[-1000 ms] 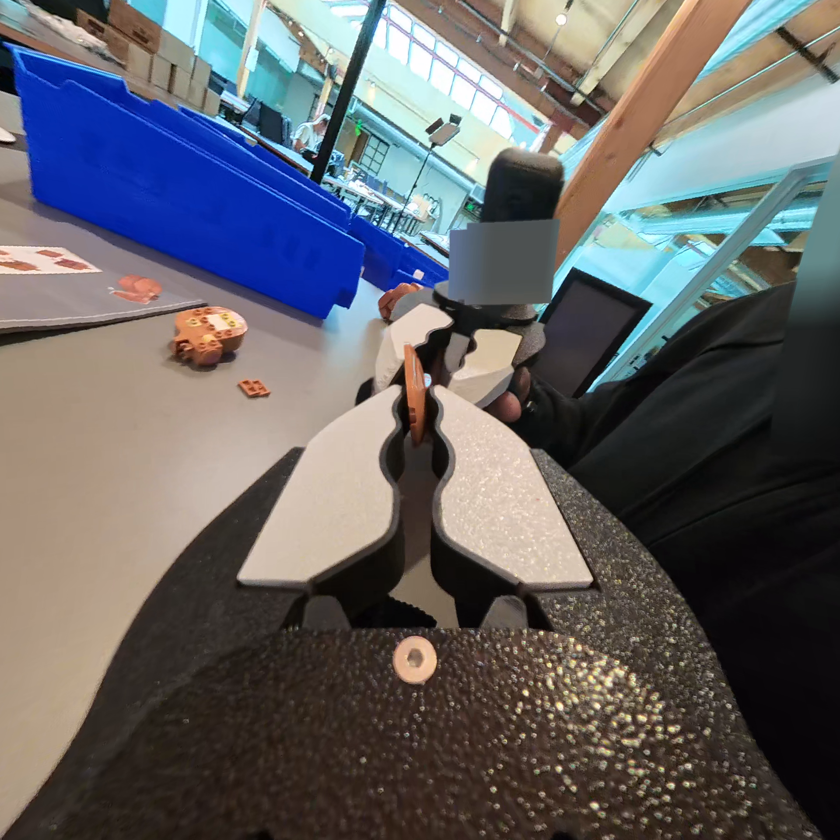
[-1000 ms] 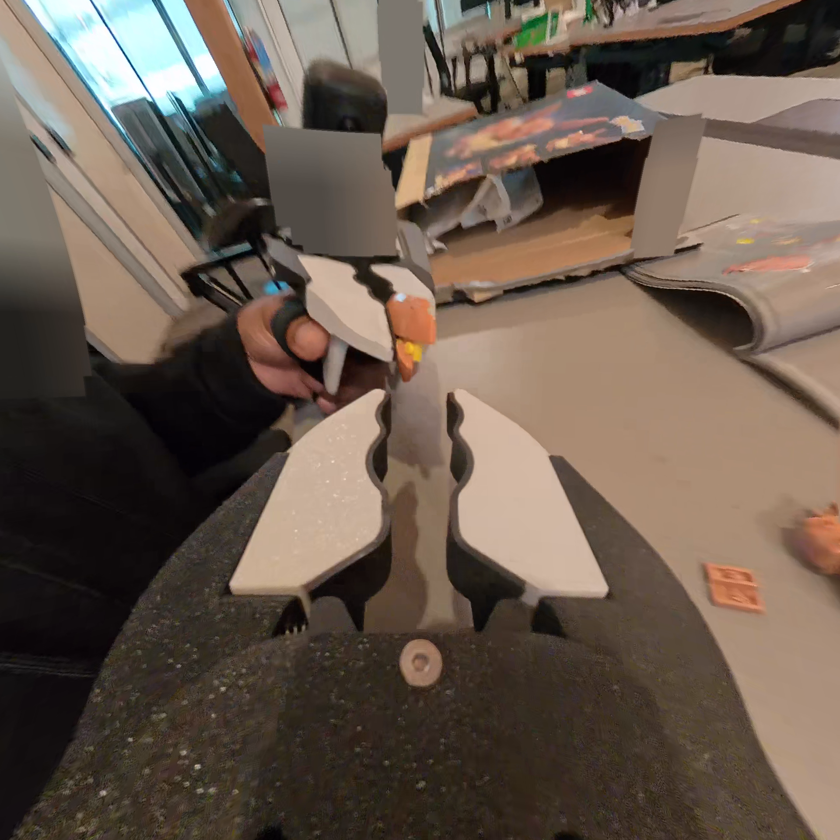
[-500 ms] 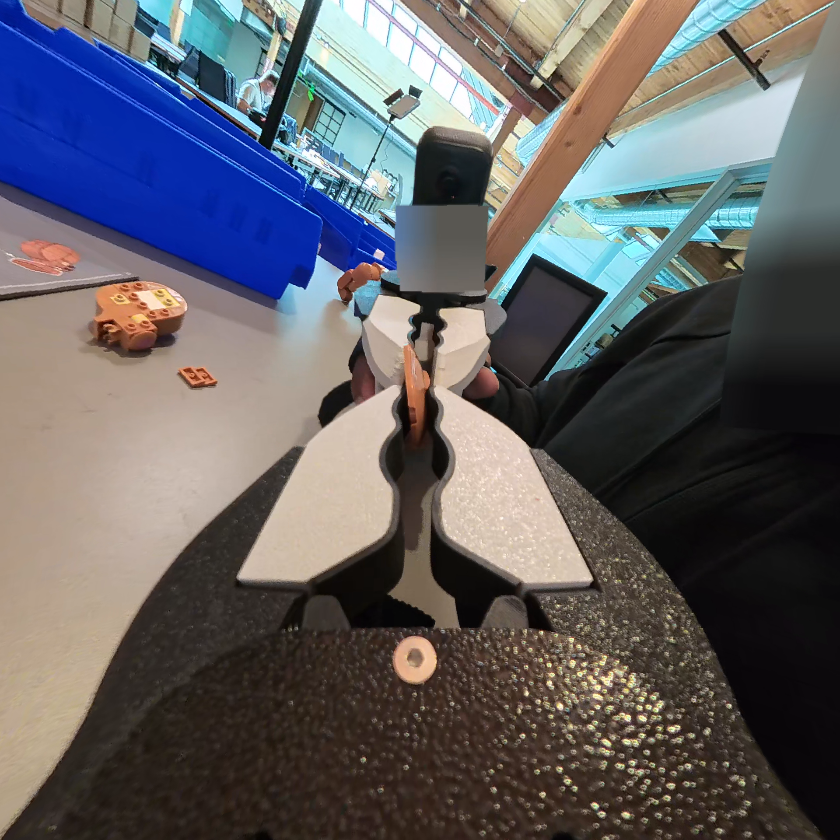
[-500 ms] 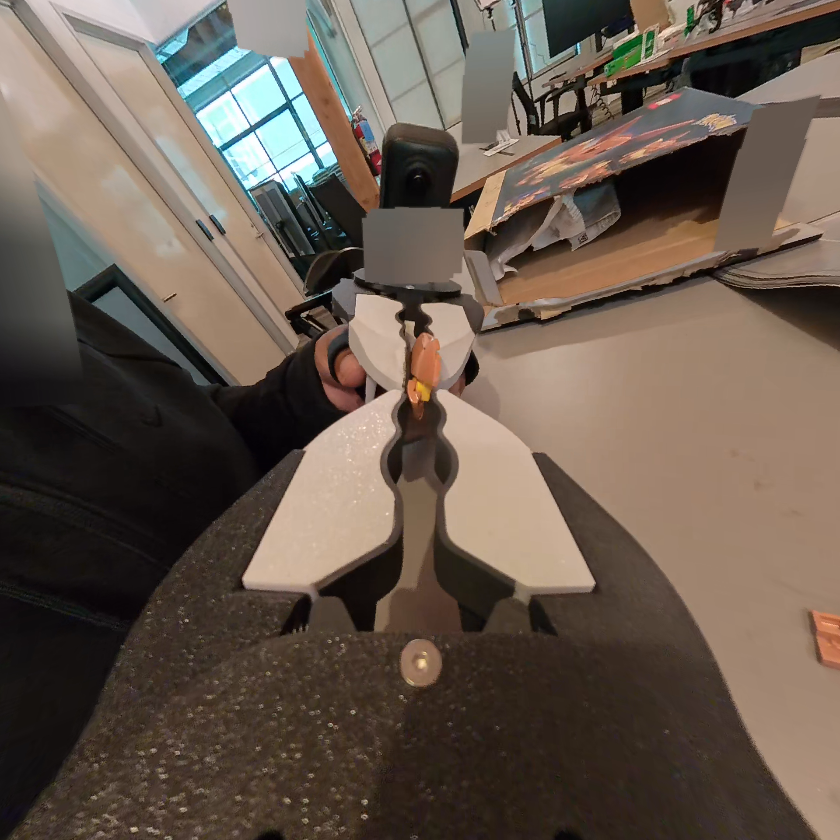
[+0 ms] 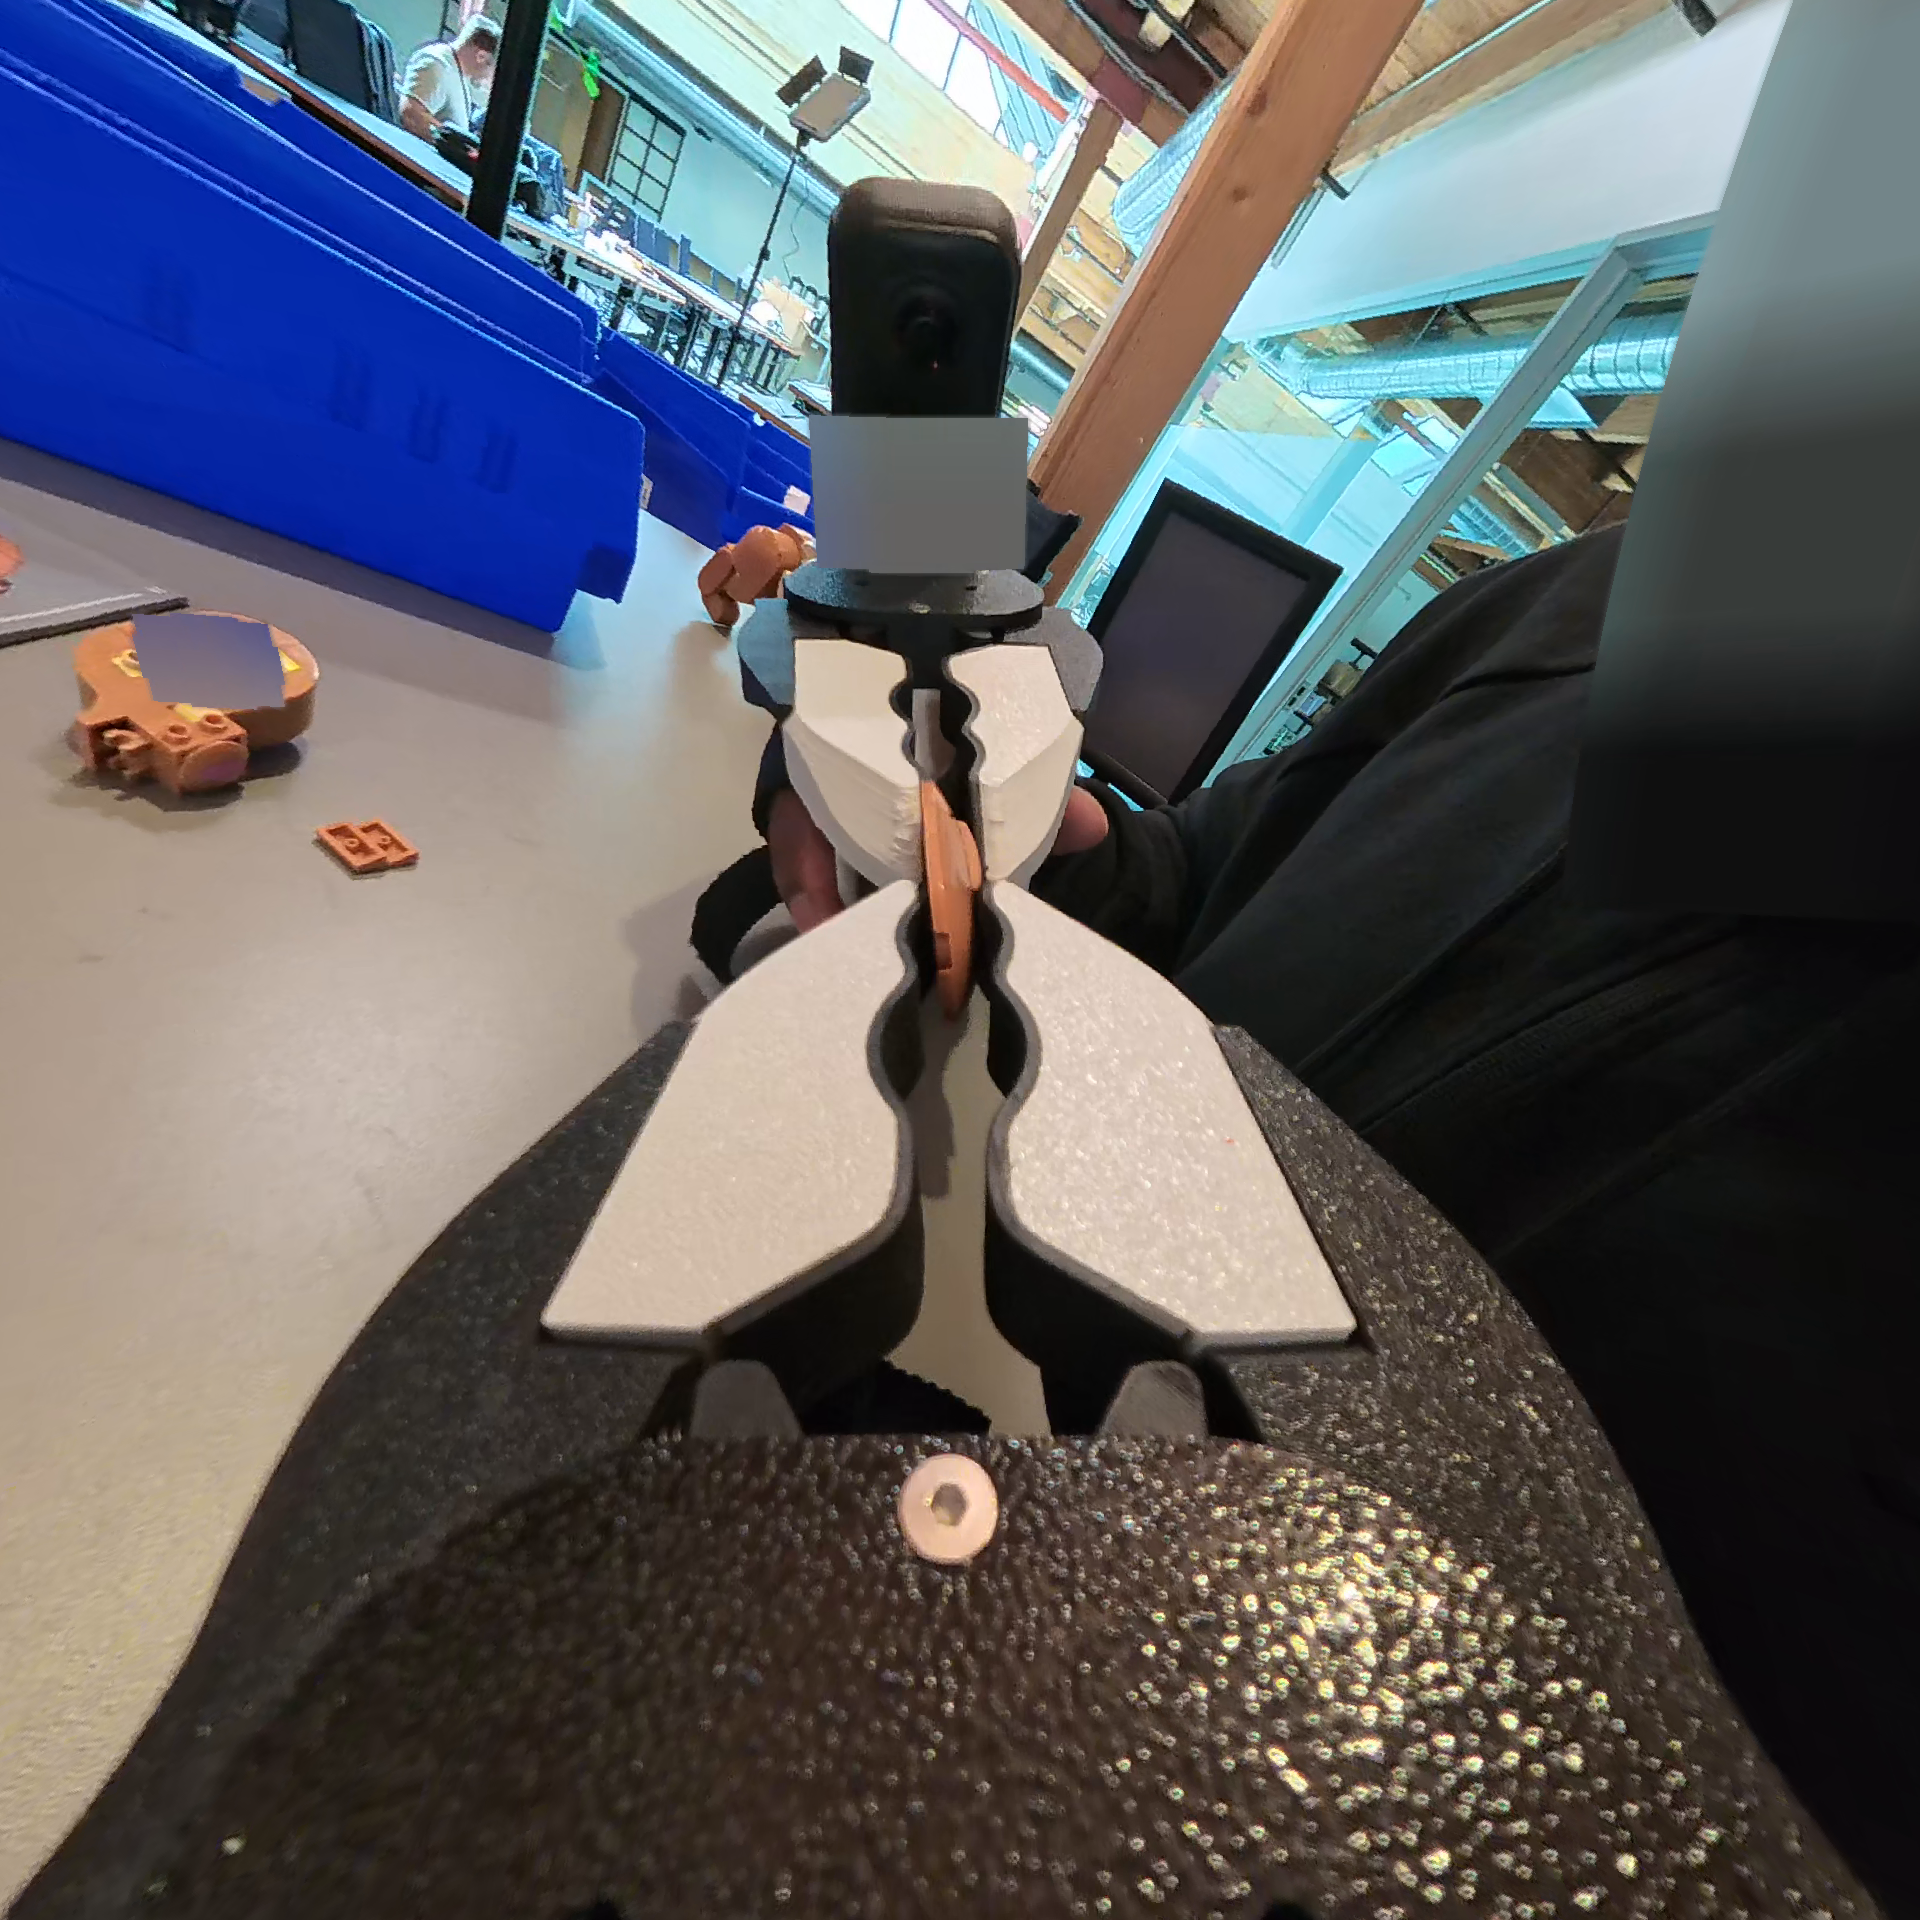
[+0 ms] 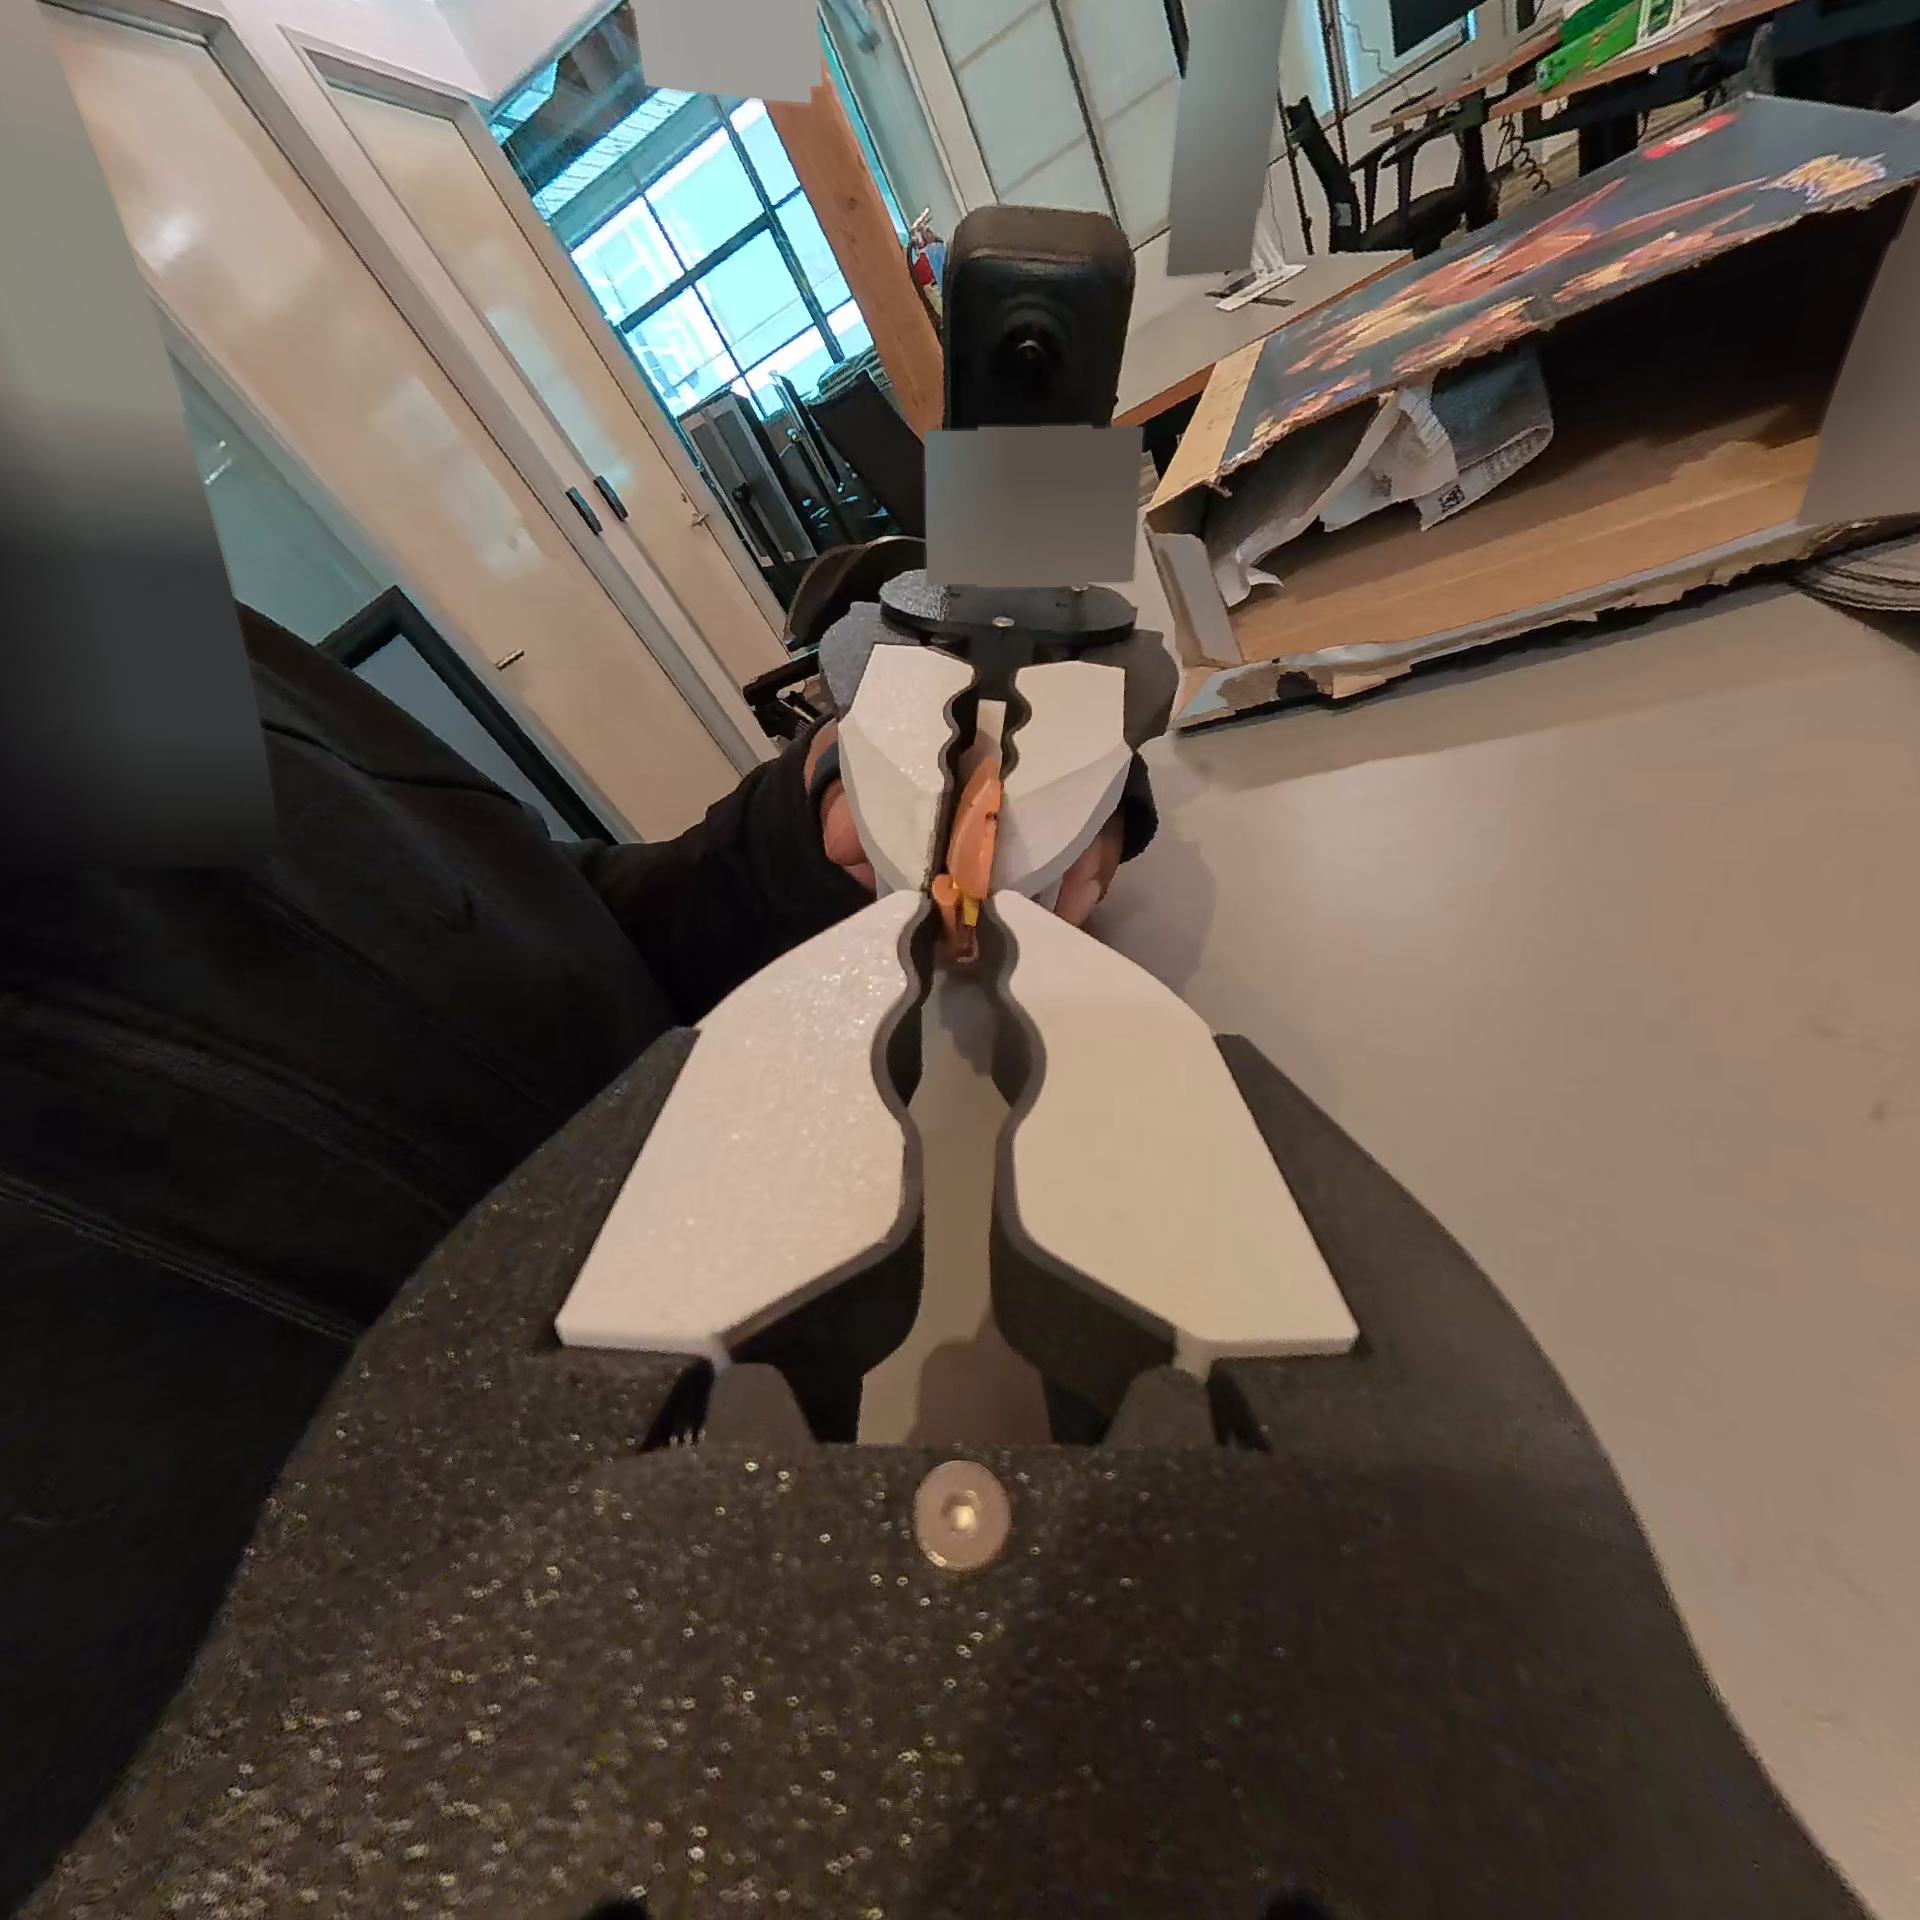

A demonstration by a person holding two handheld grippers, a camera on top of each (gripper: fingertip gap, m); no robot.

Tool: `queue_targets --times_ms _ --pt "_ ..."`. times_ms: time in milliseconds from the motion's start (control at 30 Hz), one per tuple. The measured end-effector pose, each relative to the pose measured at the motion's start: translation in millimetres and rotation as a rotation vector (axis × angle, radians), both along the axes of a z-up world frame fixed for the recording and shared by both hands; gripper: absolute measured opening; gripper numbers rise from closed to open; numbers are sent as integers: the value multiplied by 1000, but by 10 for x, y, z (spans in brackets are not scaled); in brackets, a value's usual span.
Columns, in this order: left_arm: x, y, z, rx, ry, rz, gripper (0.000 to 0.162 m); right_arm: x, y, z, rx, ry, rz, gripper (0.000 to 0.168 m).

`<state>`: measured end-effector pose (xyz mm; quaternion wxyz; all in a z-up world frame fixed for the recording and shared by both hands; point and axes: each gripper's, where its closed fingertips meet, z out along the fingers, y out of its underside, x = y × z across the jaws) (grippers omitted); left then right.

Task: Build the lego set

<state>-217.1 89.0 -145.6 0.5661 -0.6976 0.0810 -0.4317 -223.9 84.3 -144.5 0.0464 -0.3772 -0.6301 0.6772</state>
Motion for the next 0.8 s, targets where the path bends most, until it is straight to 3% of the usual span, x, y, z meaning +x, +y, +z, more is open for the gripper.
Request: queue_targets --times_ms 800 --pt "-22 -1 6 108 177 47 7 -9 3 32 -189 -86 22 6"
